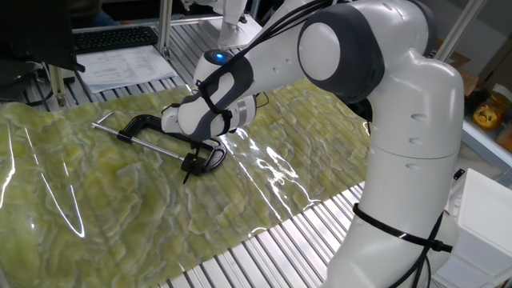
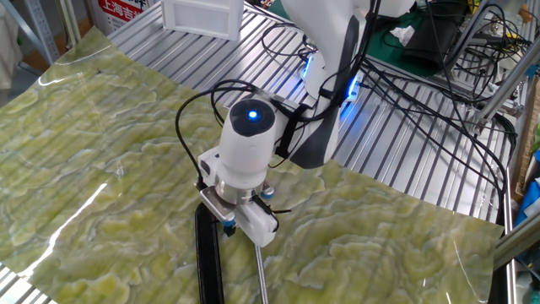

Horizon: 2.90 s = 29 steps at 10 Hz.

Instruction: Turn the hands of a clock

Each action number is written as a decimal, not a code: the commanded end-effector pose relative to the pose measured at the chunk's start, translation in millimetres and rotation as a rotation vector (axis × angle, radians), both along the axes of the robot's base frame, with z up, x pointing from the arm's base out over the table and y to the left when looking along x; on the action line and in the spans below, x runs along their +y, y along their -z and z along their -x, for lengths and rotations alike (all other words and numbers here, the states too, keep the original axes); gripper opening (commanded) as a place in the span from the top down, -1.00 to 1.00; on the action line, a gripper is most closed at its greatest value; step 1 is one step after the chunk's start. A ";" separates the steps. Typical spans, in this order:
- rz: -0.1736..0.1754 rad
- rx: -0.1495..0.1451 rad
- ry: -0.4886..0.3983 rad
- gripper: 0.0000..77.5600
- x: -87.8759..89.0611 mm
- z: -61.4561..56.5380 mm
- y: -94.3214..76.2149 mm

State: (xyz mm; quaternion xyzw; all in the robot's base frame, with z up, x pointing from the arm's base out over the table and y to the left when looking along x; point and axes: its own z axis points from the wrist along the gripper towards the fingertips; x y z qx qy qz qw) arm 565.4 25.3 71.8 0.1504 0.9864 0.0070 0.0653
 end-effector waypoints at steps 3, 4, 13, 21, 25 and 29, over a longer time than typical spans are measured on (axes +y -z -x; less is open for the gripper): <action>0.004 -0.009 -0.031 1.00 -17.9 7.7 3.2; 0.004 -0.007 -0.035 1.00 -21.2 10.6 2.6; -0.009 0.004 0.032 1.00 -2.2 7.1 -7.2; -0.020 0.072 -0.066 1.00 -7.0 2.7 -64.8; -0.043 0.142 -0.170 1.00 -5.2 16.0 -114.4; -0.036 0.200 -0.194 1.00 15.0 21.6 -158.9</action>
